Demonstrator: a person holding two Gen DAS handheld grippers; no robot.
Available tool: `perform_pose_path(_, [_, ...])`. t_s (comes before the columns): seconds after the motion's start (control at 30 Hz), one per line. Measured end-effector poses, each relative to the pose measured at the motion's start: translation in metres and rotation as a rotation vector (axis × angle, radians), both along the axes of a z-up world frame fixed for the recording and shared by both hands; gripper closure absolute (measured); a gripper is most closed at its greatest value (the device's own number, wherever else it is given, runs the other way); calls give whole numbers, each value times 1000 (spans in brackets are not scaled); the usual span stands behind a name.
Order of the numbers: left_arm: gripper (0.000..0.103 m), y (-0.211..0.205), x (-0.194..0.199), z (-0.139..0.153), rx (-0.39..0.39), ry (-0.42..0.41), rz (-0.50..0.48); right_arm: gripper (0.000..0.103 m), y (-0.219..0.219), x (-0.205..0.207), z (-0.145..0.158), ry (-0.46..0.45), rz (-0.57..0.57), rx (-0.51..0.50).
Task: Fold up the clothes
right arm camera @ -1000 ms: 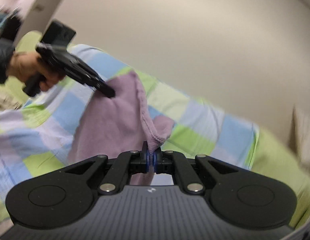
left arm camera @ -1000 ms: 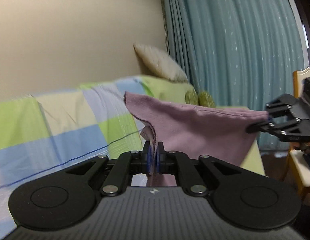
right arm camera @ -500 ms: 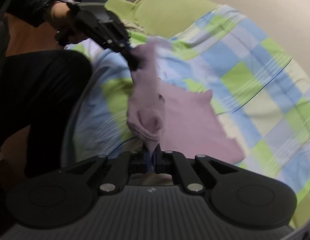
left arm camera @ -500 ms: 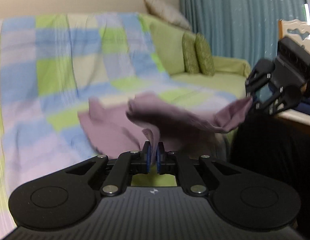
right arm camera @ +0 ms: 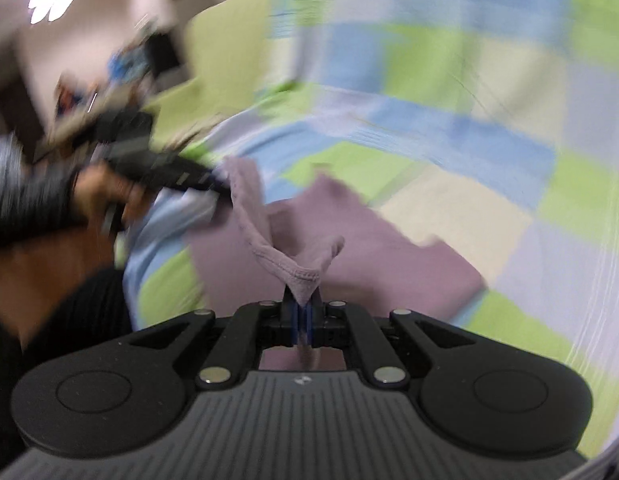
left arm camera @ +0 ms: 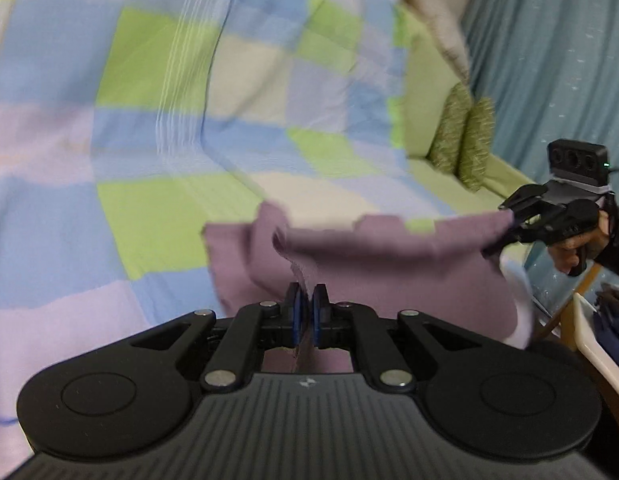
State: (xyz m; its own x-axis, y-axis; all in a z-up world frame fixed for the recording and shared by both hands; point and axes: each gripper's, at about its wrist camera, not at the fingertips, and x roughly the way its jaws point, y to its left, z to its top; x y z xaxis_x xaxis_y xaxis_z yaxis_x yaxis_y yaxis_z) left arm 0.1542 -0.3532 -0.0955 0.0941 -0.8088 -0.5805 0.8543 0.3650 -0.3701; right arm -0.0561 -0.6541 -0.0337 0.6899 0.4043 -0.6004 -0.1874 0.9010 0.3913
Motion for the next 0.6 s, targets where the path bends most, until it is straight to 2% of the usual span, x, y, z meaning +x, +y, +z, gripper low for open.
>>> perform_pose_path(0.13, [95,3,-3,-8,6,-4,-7,91,-18,-2,-45,33,-74,118])
perform_pose_path(0.2, [86,7,-2,-6,-14,2,-1,79,-18,-11,-56,18,-106,155])
perform_pose_path(0.43, [77,-2,23,-5,-90,45,39,79,-28,-32,-68,-98,-289,321])
perform_pose_path(0.47, [79,-5,25,-7,-84,49,38,79,-27,-30,-70,-86,-306,325])
perform_pose_path(0.53, [96,-11,28,-12,-72,58,35,97,-26,-26,-74,-57,-337,325])
perform_pose_path(0.57, [103,-12,28,-11,-74,53,34,99,-23,-24,-72,-27,-341,293])
perform_pose_path(0.6, [103,-5,17,-1,-97,-2,36,100,-17,-23,-66,-32,-328,256])
